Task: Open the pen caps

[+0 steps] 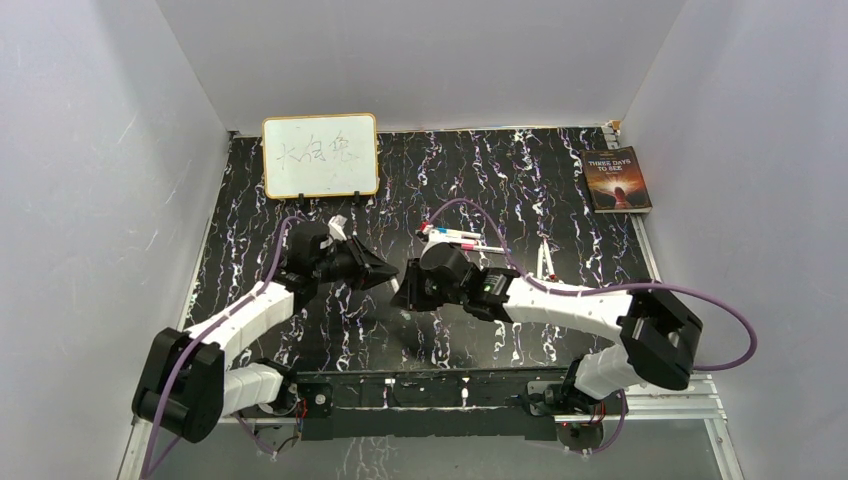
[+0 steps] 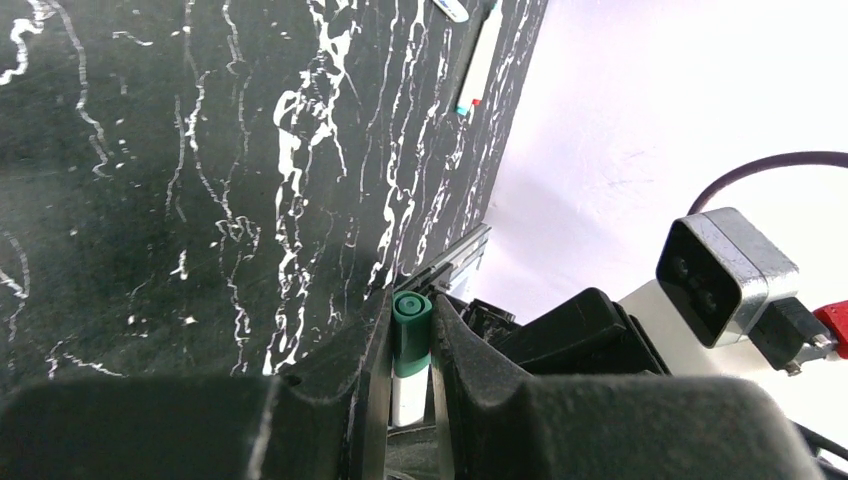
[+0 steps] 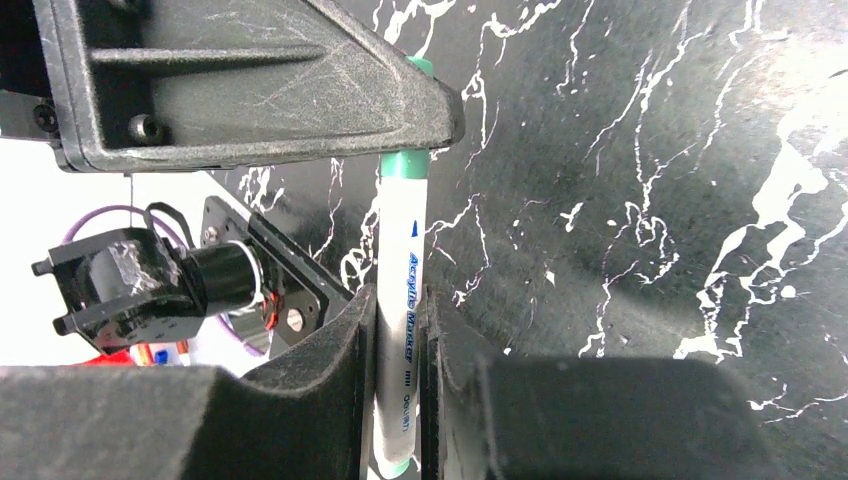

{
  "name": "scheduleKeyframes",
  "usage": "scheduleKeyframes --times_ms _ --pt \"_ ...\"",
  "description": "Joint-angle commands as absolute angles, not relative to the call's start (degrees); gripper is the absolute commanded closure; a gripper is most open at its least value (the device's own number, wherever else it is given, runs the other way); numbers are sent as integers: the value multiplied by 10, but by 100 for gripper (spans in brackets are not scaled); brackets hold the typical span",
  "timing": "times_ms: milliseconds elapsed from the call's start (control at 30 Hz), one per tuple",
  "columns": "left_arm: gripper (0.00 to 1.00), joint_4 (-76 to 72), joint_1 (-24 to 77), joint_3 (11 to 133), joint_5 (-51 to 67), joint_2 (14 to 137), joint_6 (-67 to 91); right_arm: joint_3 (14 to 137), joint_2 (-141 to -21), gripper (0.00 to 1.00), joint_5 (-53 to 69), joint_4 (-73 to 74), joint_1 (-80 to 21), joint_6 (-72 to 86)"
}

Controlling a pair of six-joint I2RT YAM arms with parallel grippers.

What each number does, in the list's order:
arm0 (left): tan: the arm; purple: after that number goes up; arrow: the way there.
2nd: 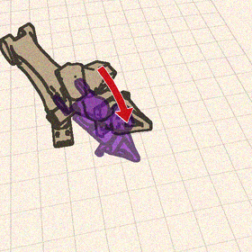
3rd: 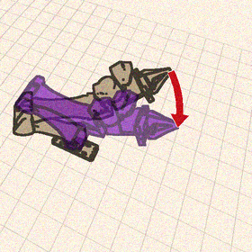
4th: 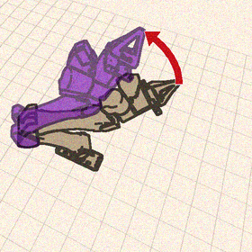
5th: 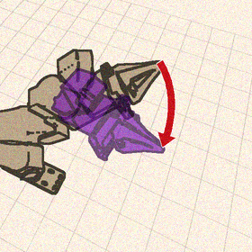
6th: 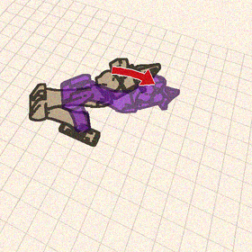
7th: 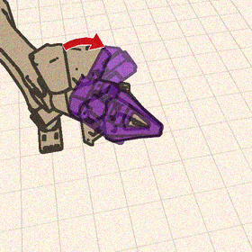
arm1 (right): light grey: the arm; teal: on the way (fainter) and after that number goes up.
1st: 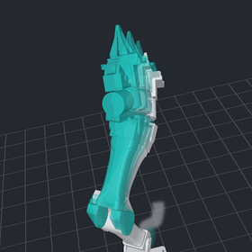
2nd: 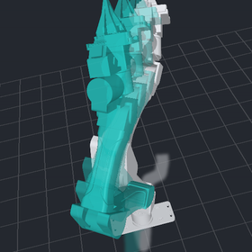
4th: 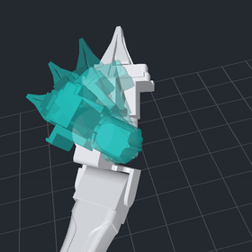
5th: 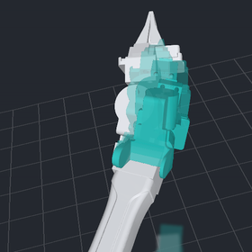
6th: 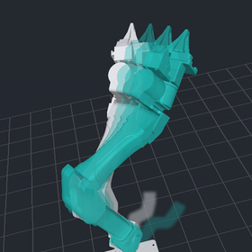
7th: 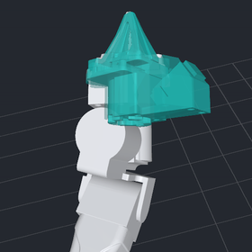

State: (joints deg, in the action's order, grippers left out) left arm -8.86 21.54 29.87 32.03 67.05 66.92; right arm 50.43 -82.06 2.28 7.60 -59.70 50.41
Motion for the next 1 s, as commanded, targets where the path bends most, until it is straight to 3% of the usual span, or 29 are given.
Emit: scheduleKeyframes --times_ms 0,533,967 --pt "100 -163 193 356 168 705 676 483 -760 100 93 103 -629 517" --pt "100 -185 164 402 121 763 687 408 -667 100 69 118 -646 554" --pt "100 -161 155 425 119 758 670 416 -647 100 29 175 -654 545"
